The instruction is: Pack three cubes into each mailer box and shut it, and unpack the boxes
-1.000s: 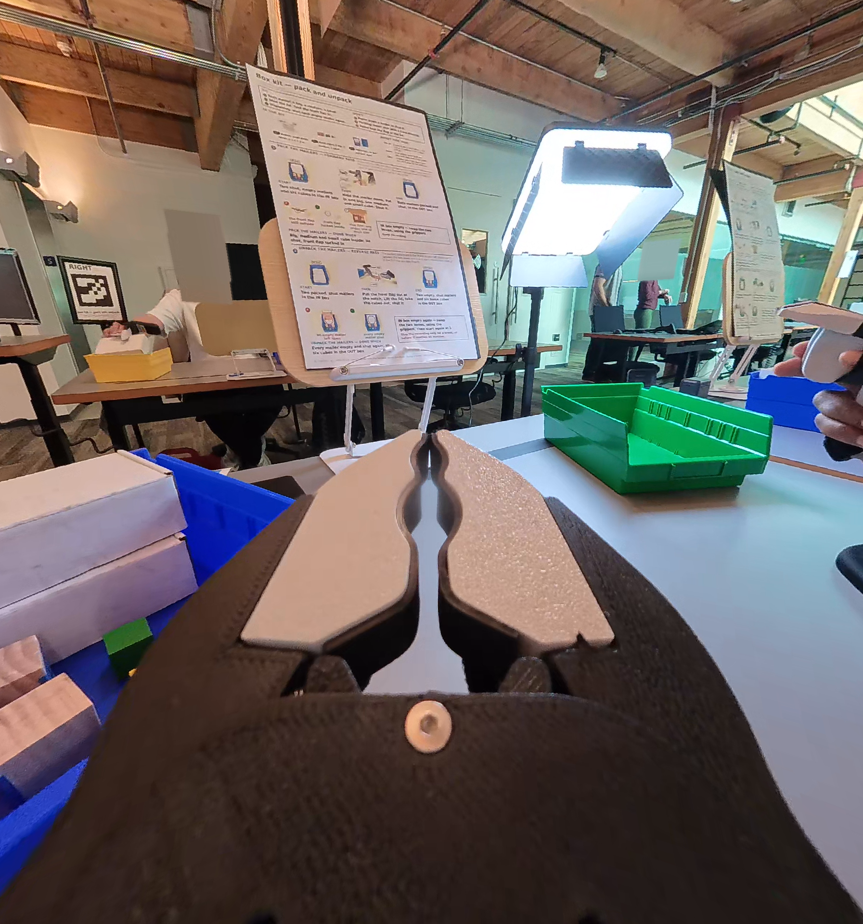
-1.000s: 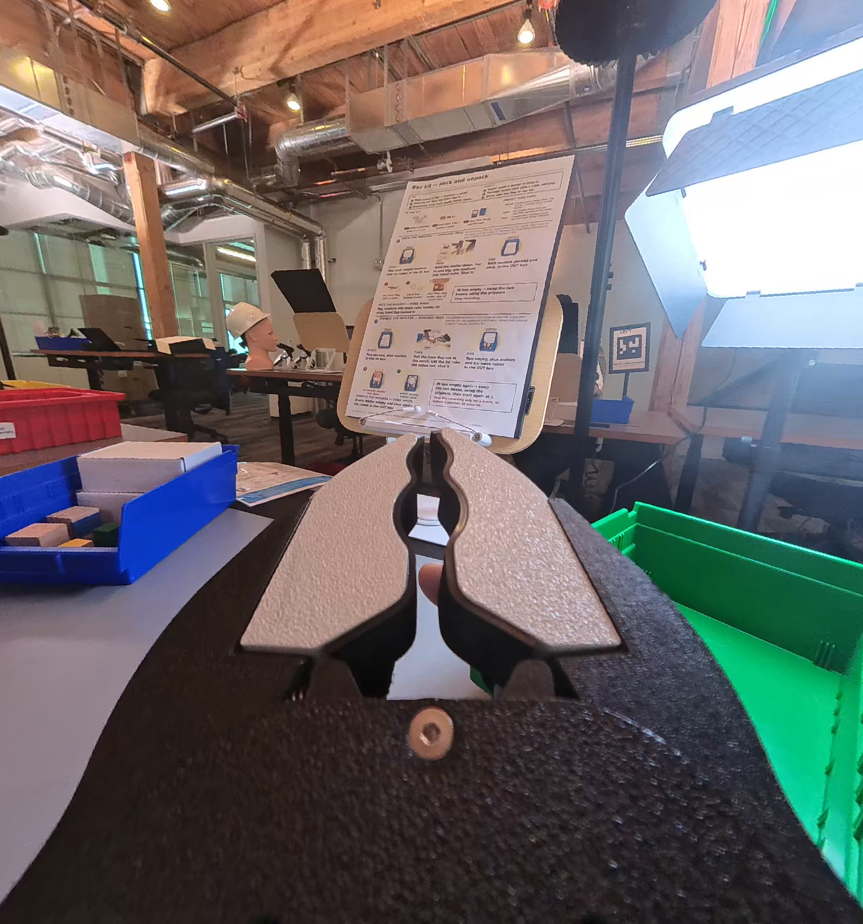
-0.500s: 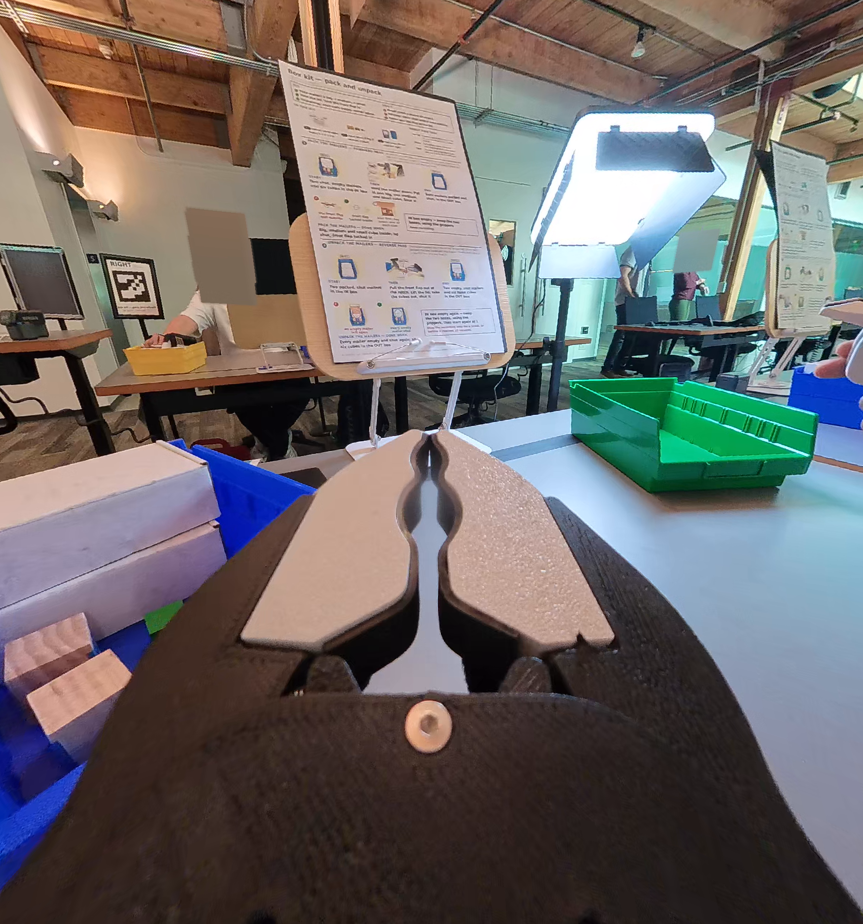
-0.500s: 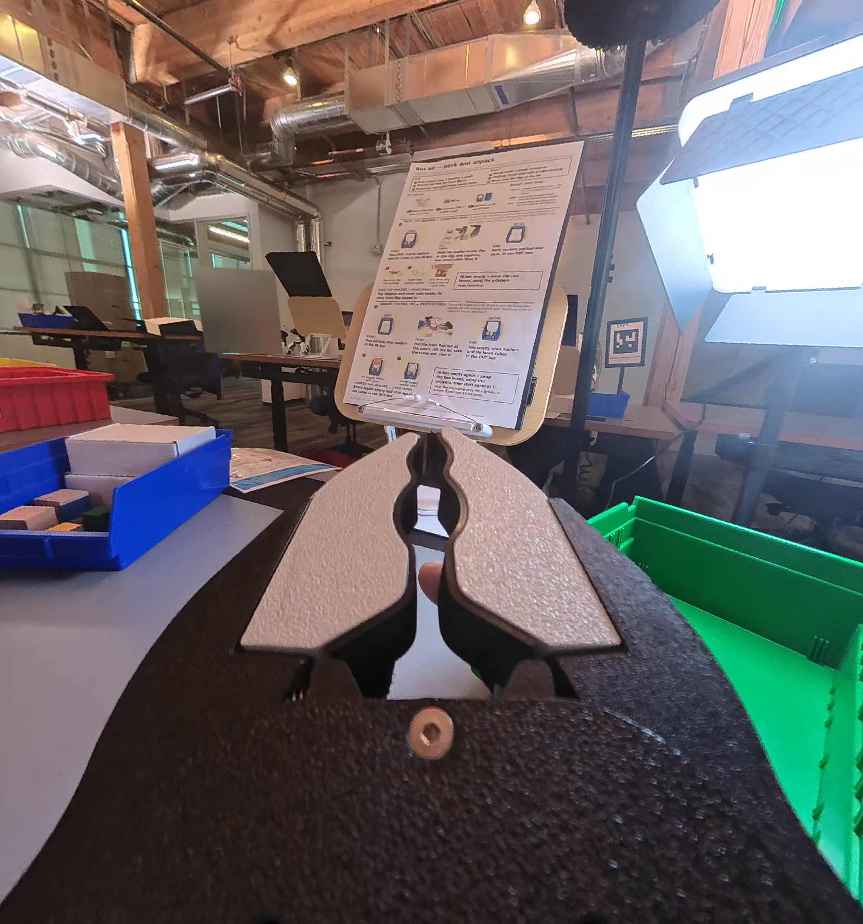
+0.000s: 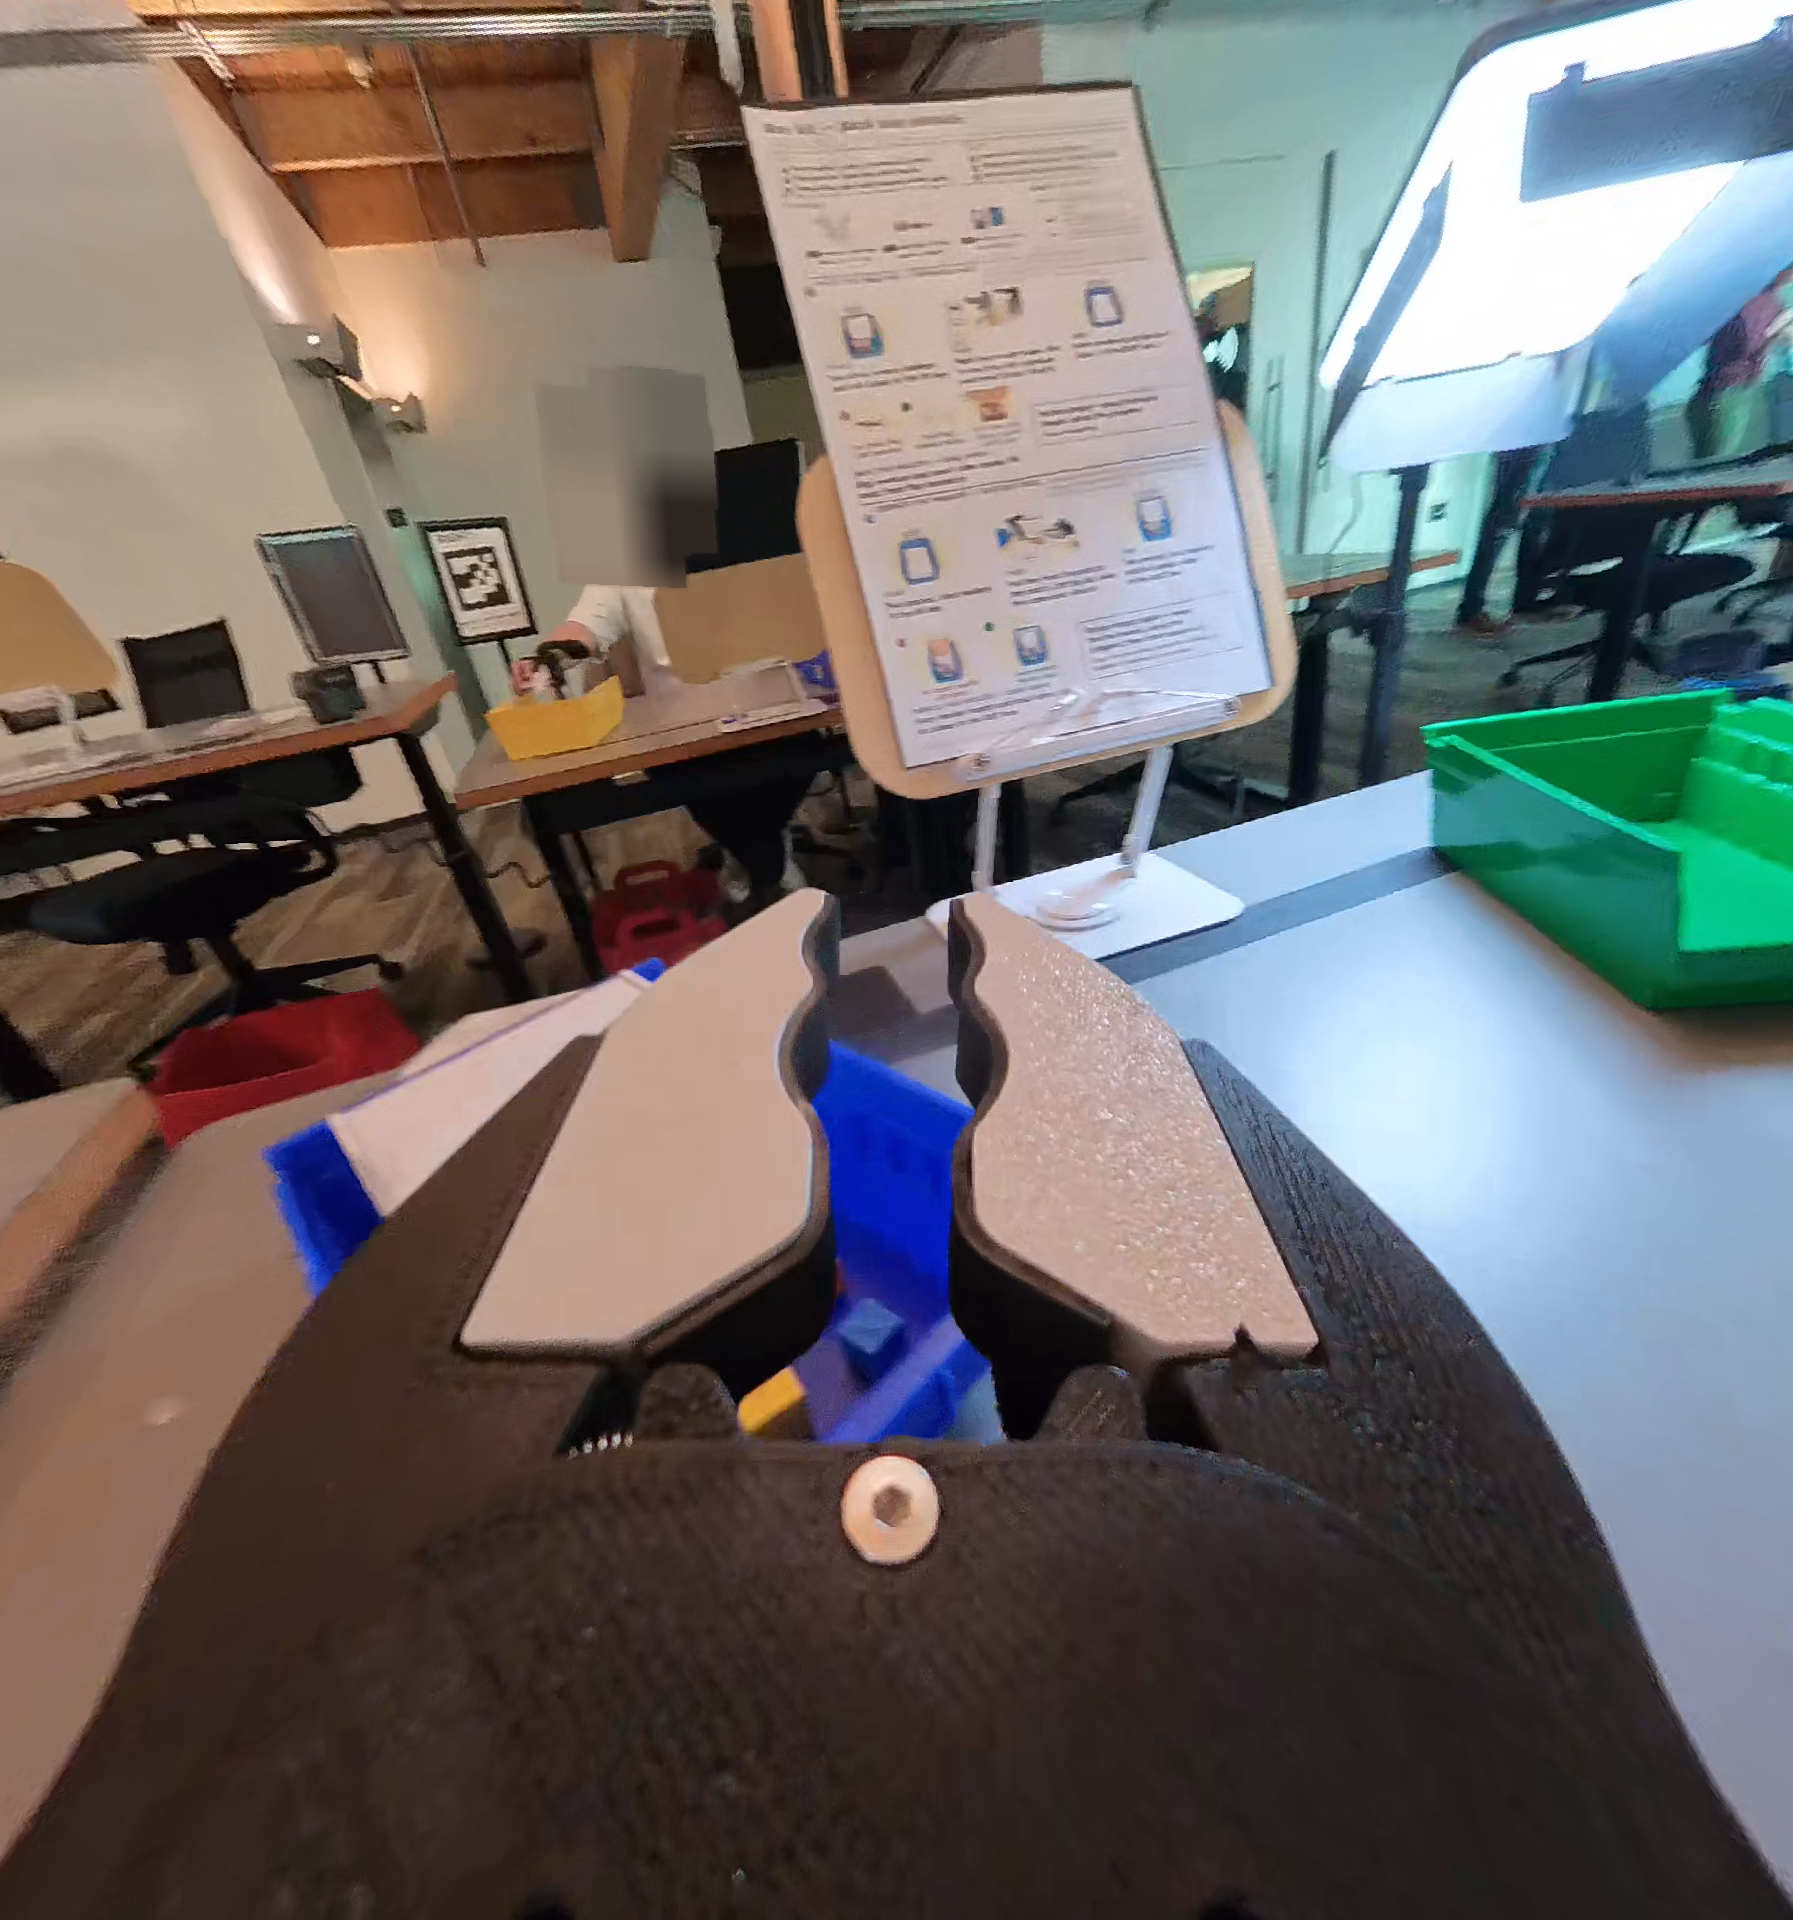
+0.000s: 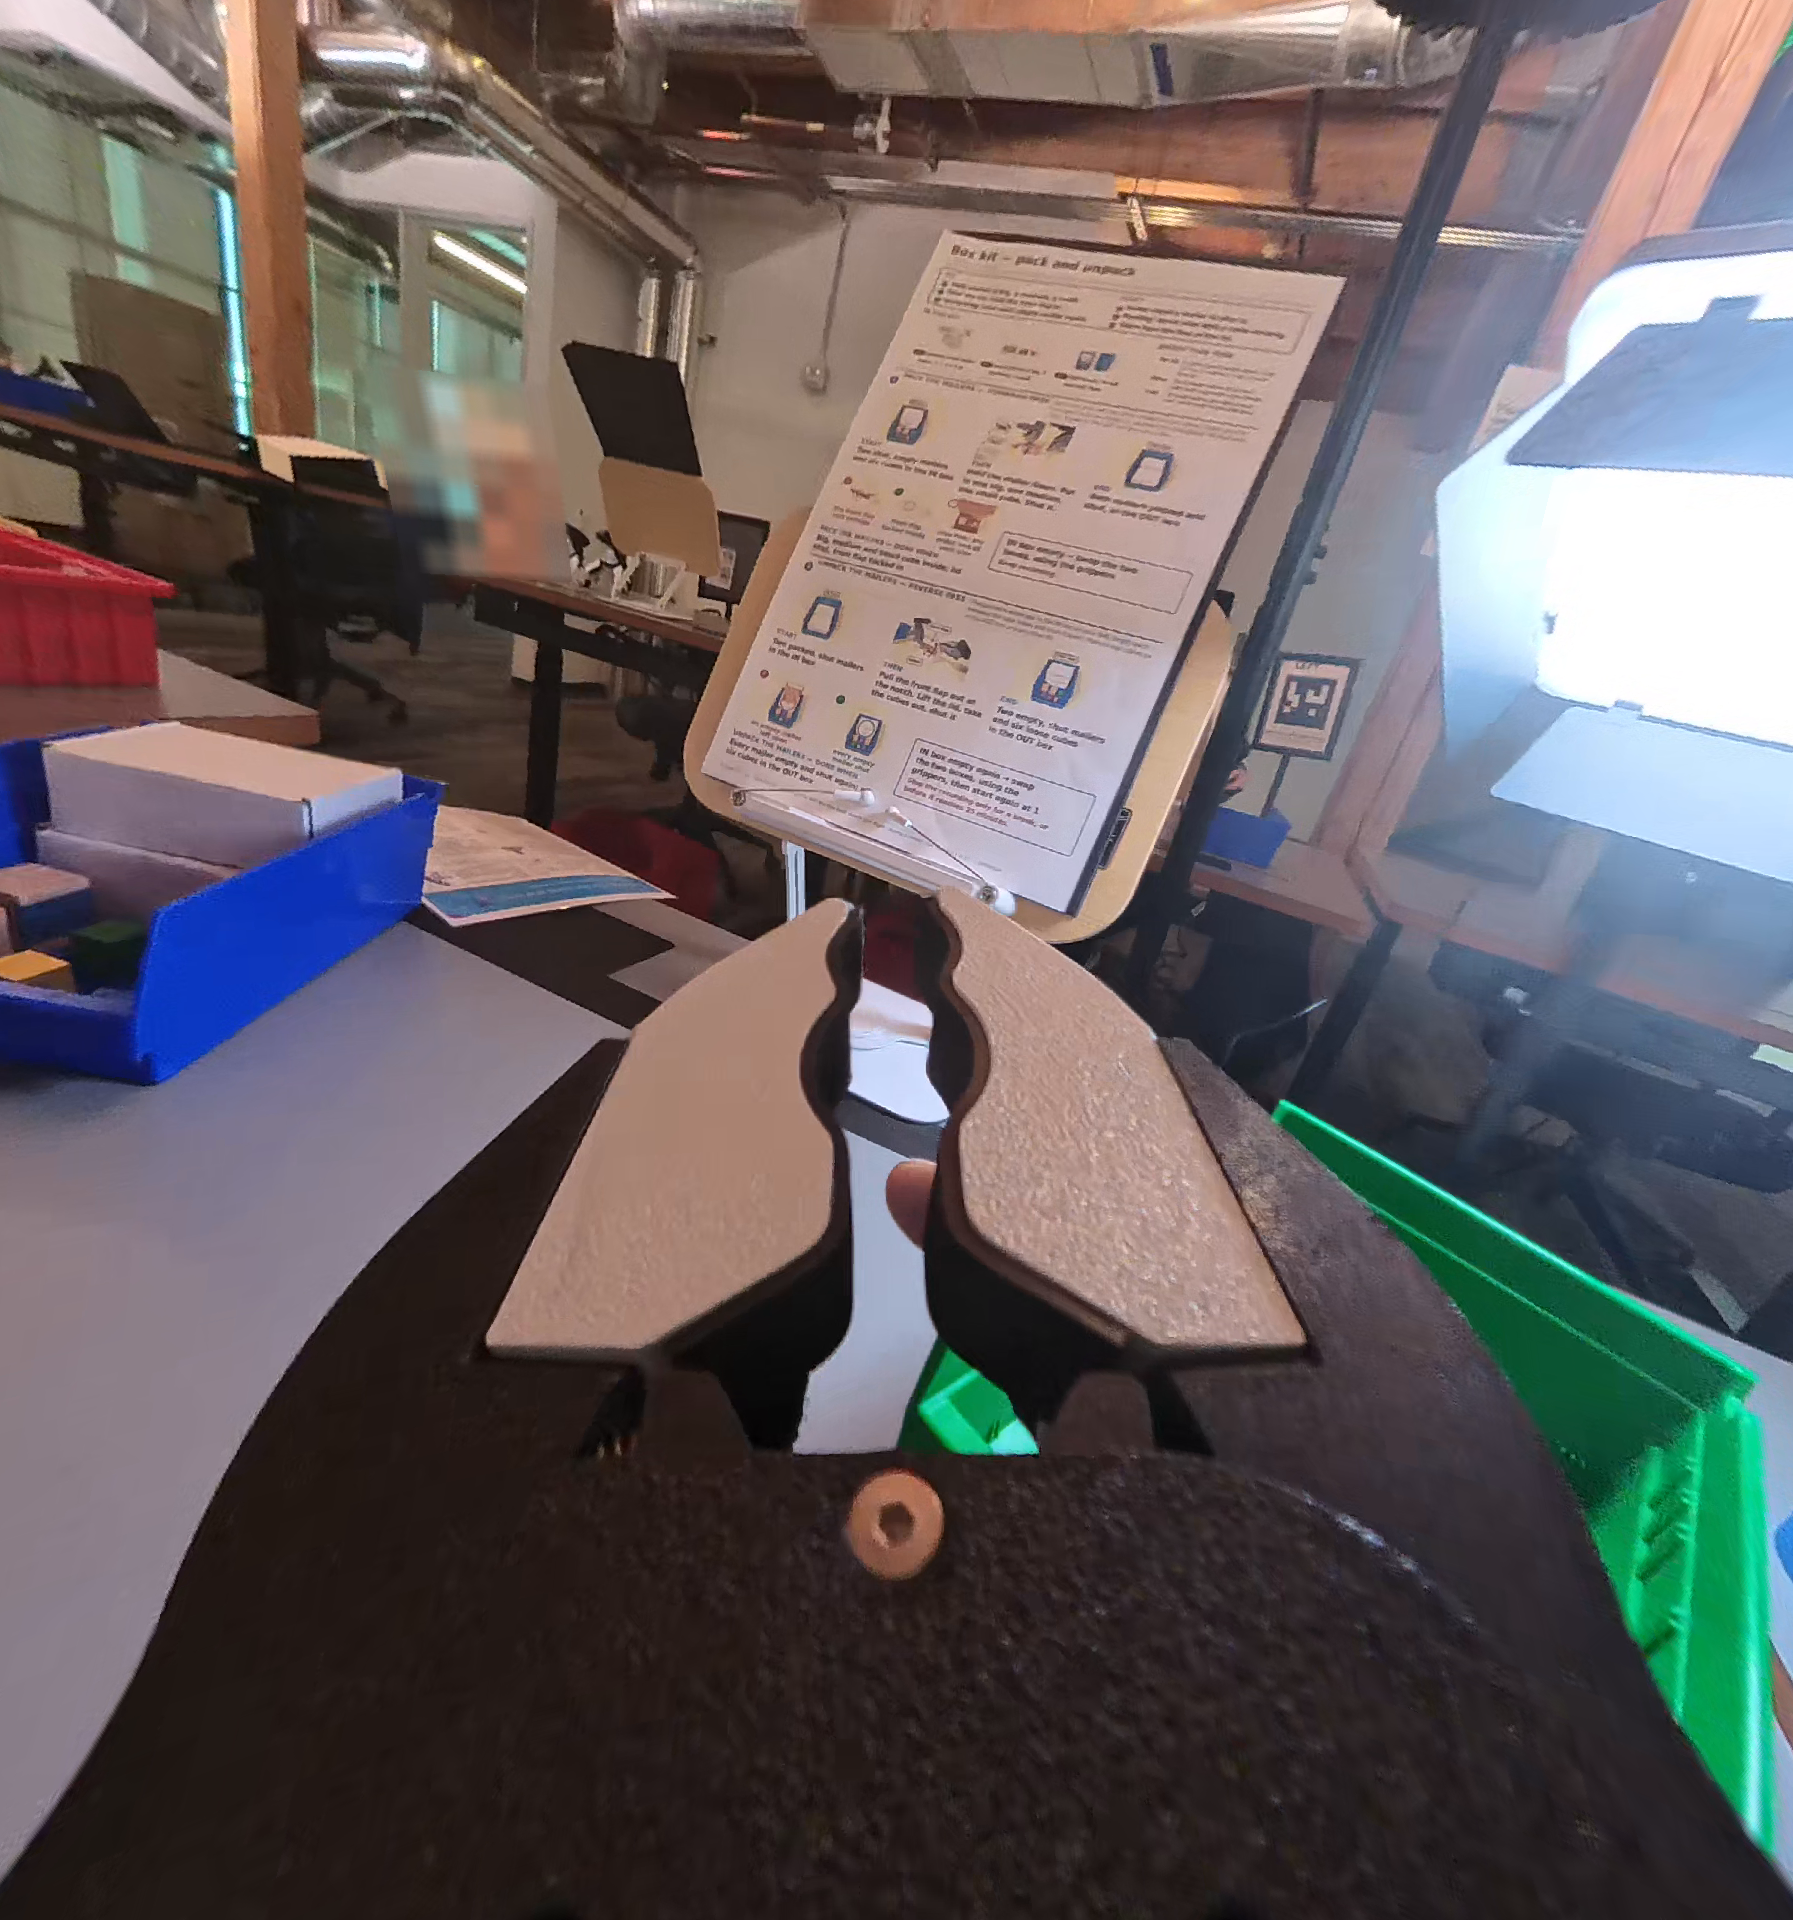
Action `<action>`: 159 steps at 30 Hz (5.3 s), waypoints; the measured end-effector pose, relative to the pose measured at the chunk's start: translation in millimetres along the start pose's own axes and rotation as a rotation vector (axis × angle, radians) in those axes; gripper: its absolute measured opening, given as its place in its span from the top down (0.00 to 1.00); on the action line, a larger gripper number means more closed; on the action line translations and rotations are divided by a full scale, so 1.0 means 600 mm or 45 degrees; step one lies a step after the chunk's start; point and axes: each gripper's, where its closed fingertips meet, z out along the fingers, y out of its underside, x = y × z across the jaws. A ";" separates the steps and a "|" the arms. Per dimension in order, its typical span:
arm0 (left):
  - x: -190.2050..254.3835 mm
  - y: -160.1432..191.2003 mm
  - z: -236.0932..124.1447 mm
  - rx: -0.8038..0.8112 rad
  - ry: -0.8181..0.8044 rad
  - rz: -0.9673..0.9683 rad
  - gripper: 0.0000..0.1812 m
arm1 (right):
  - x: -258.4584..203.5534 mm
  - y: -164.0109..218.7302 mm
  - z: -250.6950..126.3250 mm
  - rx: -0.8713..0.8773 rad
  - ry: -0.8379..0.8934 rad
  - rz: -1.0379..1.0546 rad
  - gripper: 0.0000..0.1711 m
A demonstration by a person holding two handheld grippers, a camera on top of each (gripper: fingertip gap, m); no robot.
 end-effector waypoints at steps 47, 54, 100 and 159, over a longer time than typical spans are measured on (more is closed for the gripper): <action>-0.280 0.277 0.222 -1.298 0.310 0.801 0.62 | -0.104 0.180 0.084 -0.276 -0.395 0.027 0.84; -0.290 0.308 0.283 -1.616 0.544 0.649 0.36 | -0.117 0.218 0.084 -0.352 -0.450 0.004 0.84; 0.400 0.245 0.006 -1.094 1.853 0.327 0.33 | -0.370 0.182 -0.025 -0.195 -1.022 -1.138 0.45; 0.406 0.222 0.120 -0.242 1.153 -0.065 0.58 | -0.253 0.201 0.018 -0.317 -1.081 0.220 0.54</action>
